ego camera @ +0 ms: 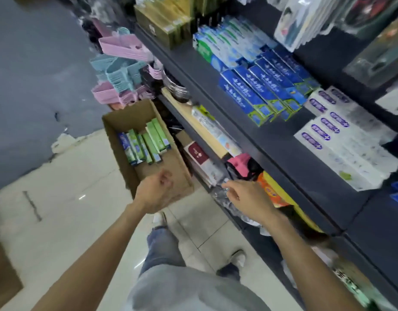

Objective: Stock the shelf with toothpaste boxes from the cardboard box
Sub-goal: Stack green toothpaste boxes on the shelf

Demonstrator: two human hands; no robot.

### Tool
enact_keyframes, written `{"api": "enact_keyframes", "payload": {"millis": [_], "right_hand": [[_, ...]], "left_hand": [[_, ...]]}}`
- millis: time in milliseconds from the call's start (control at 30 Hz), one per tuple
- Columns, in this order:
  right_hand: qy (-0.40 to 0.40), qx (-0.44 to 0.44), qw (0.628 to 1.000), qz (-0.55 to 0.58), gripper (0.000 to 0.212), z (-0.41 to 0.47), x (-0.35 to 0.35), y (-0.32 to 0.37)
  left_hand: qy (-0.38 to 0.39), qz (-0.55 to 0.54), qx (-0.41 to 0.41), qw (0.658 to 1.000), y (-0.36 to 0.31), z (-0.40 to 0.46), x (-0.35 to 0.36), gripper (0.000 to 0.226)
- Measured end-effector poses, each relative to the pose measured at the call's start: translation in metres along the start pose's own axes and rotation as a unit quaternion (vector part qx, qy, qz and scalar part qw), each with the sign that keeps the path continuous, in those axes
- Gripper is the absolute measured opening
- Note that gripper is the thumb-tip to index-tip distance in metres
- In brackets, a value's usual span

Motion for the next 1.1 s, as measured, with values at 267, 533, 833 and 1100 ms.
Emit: {"api": "enact_keyframes", "payload": {"millis": [267,533,833,1100], "right_hand": [[0.07,0.046,0.995,0.046,0.028,0.151,0.111,0.094],[0.053,0.086,0.991,0.087,0.042,0.297,0.248,0.102],[0.089,0.067,0.991,0.068,0.074,0.427,0.432,0.095],[0.177,0.051,0.983,-0.028,0.096,0.477,0.522,0.113]], "left_hand": [[0.047,0.032,-0.141,0.988,0.154,0.098,-0.055,0.029],[-0.031,-0.095,-0.279,0.955,0.264,0.217,-0.013,0.055],[-0.154,-0.14,-0.249,0.946,0.333,0.296,0.043,0.052],[-0.152,-0.2,-0.26,0.932,0.351,0.298,0.046,0.042]]}}
Point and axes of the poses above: each hand's wrist, its own z-axis towards the middle knuckle, its own x-axis out of the palm, y = z × x, the point moved 3 cm from there along z, towards the middle knuckle, and after that the axes turned 10 degrees about -y, right-handed, at the moved point
